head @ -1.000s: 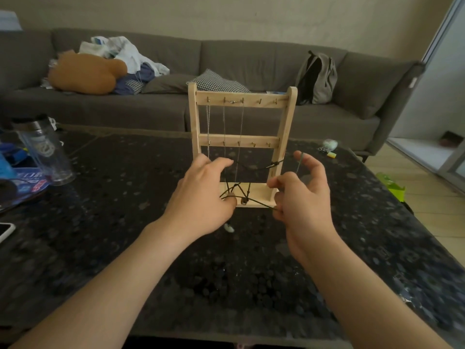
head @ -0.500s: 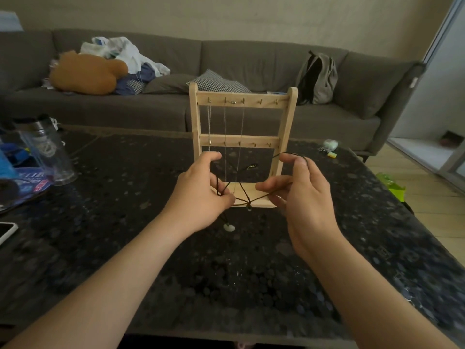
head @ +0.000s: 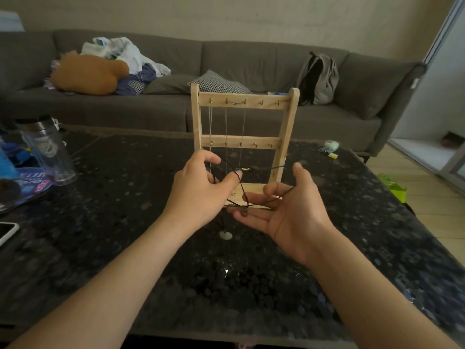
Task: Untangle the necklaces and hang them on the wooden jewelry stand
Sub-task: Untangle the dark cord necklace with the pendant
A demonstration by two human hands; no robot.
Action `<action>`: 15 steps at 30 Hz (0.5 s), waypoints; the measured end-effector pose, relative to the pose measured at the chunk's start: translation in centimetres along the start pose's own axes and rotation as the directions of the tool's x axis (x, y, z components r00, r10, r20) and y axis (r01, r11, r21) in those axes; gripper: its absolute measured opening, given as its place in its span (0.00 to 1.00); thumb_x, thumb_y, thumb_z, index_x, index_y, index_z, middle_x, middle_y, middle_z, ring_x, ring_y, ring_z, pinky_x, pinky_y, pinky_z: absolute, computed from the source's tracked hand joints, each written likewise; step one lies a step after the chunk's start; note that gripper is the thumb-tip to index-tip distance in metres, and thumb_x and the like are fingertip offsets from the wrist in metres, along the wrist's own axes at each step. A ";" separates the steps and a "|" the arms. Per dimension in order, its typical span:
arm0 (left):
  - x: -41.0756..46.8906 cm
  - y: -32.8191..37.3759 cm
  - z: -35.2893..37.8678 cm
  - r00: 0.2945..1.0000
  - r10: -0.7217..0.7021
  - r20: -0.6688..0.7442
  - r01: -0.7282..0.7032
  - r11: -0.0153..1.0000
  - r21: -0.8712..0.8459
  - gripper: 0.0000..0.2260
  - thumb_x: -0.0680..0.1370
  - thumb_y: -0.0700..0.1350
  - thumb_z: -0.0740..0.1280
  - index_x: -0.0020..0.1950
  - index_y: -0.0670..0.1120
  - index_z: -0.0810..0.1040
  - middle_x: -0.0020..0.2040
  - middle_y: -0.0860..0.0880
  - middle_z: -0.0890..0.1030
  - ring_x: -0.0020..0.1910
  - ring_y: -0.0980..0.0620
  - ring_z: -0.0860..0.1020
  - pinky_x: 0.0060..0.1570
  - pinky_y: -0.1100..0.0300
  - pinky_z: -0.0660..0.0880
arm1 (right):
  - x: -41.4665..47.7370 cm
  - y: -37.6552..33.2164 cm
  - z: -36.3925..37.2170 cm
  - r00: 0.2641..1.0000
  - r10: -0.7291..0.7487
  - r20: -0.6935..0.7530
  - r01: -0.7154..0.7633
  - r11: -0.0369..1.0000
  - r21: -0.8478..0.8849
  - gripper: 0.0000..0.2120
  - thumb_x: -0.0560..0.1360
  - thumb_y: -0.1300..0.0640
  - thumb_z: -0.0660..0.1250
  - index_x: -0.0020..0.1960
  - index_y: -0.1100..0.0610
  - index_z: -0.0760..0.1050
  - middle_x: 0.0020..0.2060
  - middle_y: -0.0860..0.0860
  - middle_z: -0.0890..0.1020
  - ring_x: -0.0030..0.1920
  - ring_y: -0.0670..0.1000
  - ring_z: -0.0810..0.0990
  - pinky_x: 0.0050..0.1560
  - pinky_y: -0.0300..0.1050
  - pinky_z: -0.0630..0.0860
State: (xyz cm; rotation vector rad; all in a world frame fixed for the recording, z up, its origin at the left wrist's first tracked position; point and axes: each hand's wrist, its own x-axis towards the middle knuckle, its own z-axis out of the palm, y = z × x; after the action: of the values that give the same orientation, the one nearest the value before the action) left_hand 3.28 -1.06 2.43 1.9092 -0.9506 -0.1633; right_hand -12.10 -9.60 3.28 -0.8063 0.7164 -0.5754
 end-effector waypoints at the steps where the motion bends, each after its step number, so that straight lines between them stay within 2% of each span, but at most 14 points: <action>1: 0.0 0.0 -0.1 1.000 -0.019 0.008 0.019 1.000 -0.014 0.19 0.79 0.62 0.73 0.66 0.57 0.73 0.37 0.52 0.80 0.35 0.58 0.79 0.36 0.62 0.71 | -0.1 -0.1 0.1 1.000 0.019 0.010 -0.019 1.000 -0.013 0.32 0.85 0.35 0.56 0.37 0.61 0.75 0.48 0.67 0.85 0.52 0.74 0.87 0.47 0.63 0.86; 5: 0.0 0.0 0.0 0.994 -0.094 0.059 0.097 0.993 -0.063 0.22 0.79 0.65 0.71 0.67 0.56 0.72 0.45 0.49 0.82 0.38 0.53 0.80 0.36 0.59 0.73 | -0.4 -0.5 -0.1 0.987 0.045 0.154 -0.033 0.996 -0.082 0.10 0.82 0.59 0.64 0.53 0.65 0.81 0.54 0.66 0.85 0.56 0.66 0.88 0.52 0.55 0.87; 6: 0.0 0.0 0.1 0.992 -0.106 0.069 0.111 0.992 -0.065 0.22 0.79 0.66 0.70 0.67 0.56 0.72 0.46 0.49 0.82 0.39 0.53 0.81 0.36 0.58 0.74 | -0.4 -0.5 -0.3 0.980 0.029 0.197 -0.010 0.995 -0.100 0.10 0.80 0.65 0.64 0.57 0.66 0.81 0.56 0.65 0.86 0.58 0.64 0.88 0.54 0.52 0.87; 8: 0.0 0.1 0.1 0.989 -0.127 0.074 0.131 0.990 -0.051 0.24 0.79 0.68 0.69 0.67 0.55 0.72 0.48 0.49 0.83 0.43 0.51 0.82 0.37 0.56 0.76 | -0.1 -0.3 -0.5 0.966 -0.008 0.257 0.049 0.987 -0.154 0.16 0.78 0.74 0.64 0.63 0.67 0.81 0.58 0.65 0.87 0.60 0.61 0.88 0.58 0.48 0.86; 10: -0.1 0.2 0.0 0.984 -0.152 0.091 0.156 0.987 -0.048 0.25 0.79 0.69 0.68 0.68 0.55 0.72 0.48 0.49 0.84 0.43 0.49 0.85 0.34 0.55 0.78 | -0.1 0.0 -0.4 0.956 -0.050 0.288 0.112 0.972 -0.205 0.17 0.78 0.77 0.66 0.64 0.67 0.81 0.58 0.64 0.87 0.60 0.58 0.88 0.59 0.46 0.85; 12: -0.3 0.5 0.0 0.973 -0.186 0.134 0.197 0.978 -0.072 0.25 0.79 0.68 0.68 0.69 0.55 0.71 0.49 0.48 0.85 0.40 0.48 0.86 0.29 0.60 0.77 | 0.0 0.2 -0.5 0.952 -0.087 0.294 0.155 0.964 -0.215 0.17 0.78 0.77 0.67 0.64 0.67 0.81 0.56 0.63 0.88 0.59 0.57 0.88 0.59 0.46 0.85; 15: -0.4 0.8 -0.2 0.945 -0.235 0.226 0.273 0.950 -0.150 0.27 0.79 0.69 0.68 0.70 0.55 0.72 0.52 0.47 0.85 0.40 0.50 0.86 0.30 0.62 0.77 | 0.2 0.4 -0.7 0.952 -0.138 0.272 0.196 0.960 -0.198 0.16 0.77 0.75 0.70 0.63 0.66 0.81 0.54 0.62 0.88 0.57 0.58 0.89 0.59 0.47 0.85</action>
State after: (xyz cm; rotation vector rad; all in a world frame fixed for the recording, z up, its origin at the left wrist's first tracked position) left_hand 2.64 -0.80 3.11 1.8646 -0.7886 -0.5914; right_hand -12.41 -9.79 2.58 -1.1377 0.4805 -0.5365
